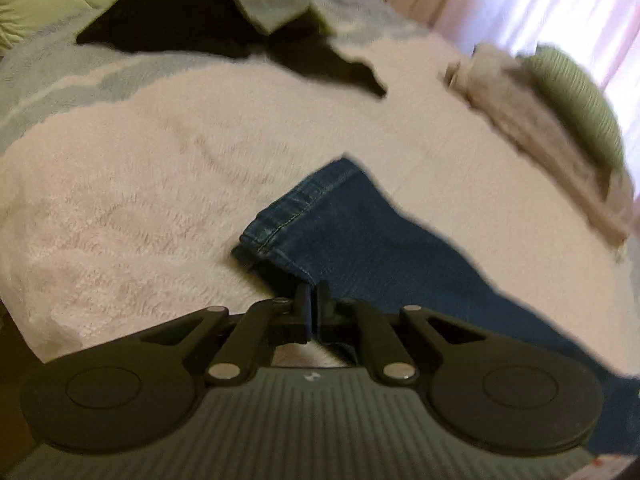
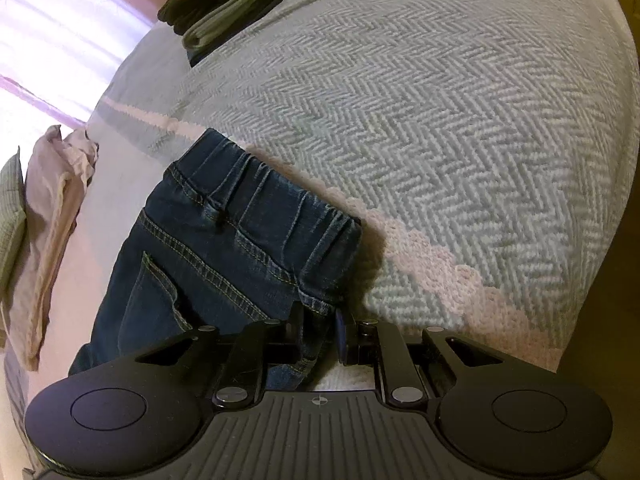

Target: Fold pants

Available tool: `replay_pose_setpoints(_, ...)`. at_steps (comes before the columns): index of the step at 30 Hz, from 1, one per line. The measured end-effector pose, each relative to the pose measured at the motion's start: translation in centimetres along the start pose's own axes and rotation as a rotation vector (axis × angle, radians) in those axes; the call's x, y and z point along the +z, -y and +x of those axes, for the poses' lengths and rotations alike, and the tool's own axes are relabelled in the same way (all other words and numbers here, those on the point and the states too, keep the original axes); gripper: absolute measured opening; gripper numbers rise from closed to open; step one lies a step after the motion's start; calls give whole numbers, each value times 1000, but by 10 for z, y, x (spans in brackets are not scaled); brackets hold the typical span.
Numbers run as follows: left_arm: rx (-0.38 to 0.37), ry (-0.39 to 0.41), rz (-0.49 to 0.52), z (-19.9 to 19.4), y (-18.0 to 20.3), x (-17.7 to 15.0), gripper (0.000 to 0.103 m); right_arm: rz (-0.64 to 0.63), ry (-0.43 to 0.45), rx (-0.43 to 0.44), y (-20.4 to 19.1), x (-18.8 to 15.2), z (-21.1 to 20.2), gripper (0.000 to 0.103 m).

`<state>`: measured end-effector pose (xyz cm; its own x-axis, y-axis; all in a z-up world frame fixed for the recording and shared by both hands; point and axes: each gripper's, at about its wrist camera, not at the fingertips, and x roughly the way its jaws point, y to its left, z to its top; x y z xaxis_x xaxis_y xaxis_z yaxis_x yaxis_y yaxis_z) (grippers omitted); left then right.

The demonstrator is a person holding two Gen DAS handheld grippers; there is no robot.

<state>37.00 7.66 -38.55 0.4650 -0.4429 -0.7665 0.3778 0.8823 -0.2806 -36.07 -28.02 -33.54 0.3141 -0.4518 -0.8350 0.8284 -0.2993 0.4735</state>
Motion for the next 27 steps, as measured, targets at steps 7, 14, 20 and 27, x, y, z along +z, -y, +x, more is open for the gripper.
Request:
replay_pose_setpoints(7,10,21,6,-7,3,-1,3,-1,41,26,-4,-1,-16,11)
replay_pose_setpoints(14,159,-46,147,15,33,-8,7,63,-31,-50,3,-2,-10,32)
replay_pose_setpoints(20,156,-92,221,-25,58,-9,19,-267,134,-261,-38,5,-71,44)
replay_pose_setpoints(27,-131,-182,487,-20,191,-26,19,-436,121,-80,-68,37,-58,44)
